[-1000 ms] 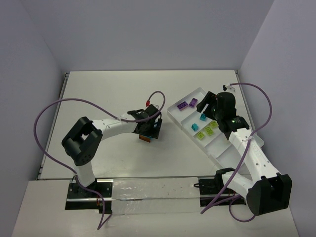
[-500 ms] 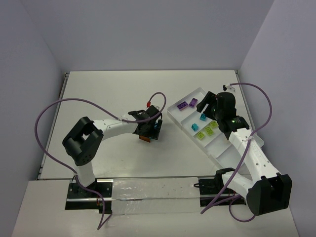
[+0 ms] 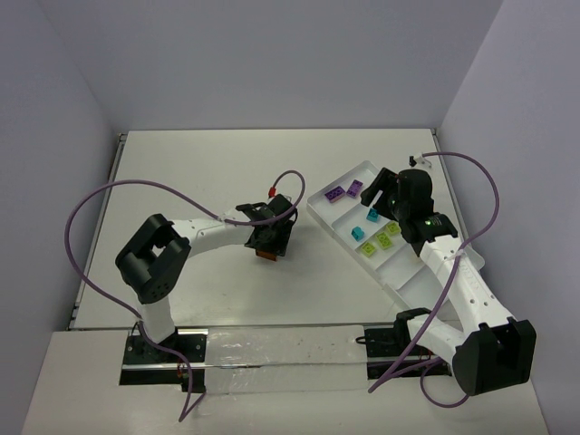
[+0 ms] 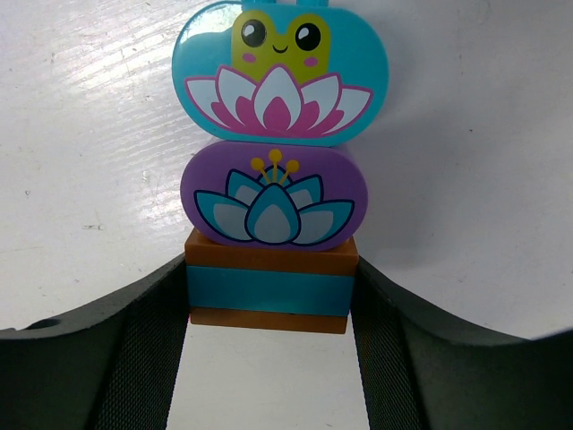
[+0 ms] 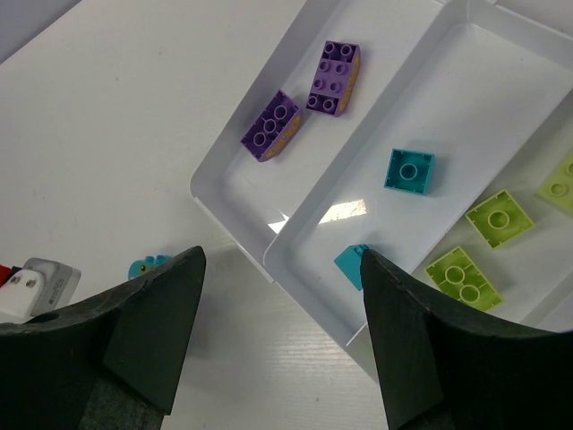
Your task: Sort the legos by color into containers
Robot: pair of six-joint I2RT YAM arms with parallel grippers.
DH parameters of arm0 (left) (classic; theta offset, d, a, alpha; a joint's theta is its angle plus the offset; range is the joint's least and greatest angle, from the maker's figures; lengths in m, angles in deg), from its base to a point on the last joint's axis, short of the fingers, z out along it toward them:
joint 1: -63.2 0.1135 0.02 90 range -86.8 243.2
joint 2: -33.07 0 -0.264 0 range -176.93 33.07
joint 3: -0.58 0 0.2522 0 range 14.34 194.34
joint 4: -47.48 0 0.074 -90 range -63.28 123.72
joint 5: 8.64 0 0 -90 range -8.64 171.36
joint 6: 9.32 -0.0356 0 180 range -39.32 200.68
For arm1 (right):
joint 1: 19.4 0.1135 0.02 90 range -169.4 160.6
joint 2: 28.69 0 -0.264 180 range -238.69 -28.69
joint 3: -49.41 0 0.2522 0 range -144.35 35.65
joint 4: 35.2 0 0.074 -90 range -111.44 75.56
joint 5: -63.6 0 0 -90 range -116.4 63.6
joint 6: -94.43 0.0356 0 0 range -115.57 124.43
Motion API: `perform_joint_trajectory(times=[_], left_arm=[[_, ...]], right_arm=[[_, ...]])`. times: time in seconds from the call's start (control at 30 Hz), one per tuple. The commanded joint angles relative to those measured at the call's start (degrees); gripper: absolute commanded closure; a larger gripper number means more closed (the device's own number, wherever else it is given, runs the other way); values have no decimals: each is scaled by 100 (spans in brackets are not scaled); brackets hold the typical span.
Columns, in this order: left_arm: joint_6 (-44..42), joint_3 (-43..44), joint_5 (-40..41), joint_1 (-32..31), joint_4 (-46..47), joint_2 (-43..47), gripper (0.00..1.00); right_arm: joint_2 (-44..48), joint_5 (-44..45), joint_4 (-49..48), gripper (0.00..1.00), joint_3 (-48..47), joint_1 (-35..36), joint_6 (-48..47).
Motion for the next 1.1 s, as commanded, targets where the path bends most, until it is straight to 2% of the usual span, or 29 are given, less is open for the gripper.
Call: perform_joint_trajectory(times=[0.0, 0.13, 0.2, 0.33, 0.53, 0.63, 1.07], left_arm=[[-17, -66, 96, -27, -1, 347, 65], [-79, -188, 87, -14, 36, 776, 90], [-104, -254, 62, 10, 87, 1100, 98], [-115, -347, -63, 36, 228, 1793, 100], [-132, -692, -311, 45, 804, 2668, 100], [-122, -732, -351, 54, 918, 2830, 100], [-99, -762, -439, 54, 923, 2970, 100]], right_arm=[[-24, 28, -109, 23, -254, 48, -17], [-123, -365, -21, 23, -508, 47, -91], [-188, -580, 45, 23, -624, 128, -108], [-338, -1006, 106, 23, -935, 464, -124], [-1044, -1810, -123, 22, -1347, 1164, 115], [-1300, -2217, -323, 22, -1458, 1394, 277], [-2051, -2768, -920, 22, -1694, 1909, 522]])
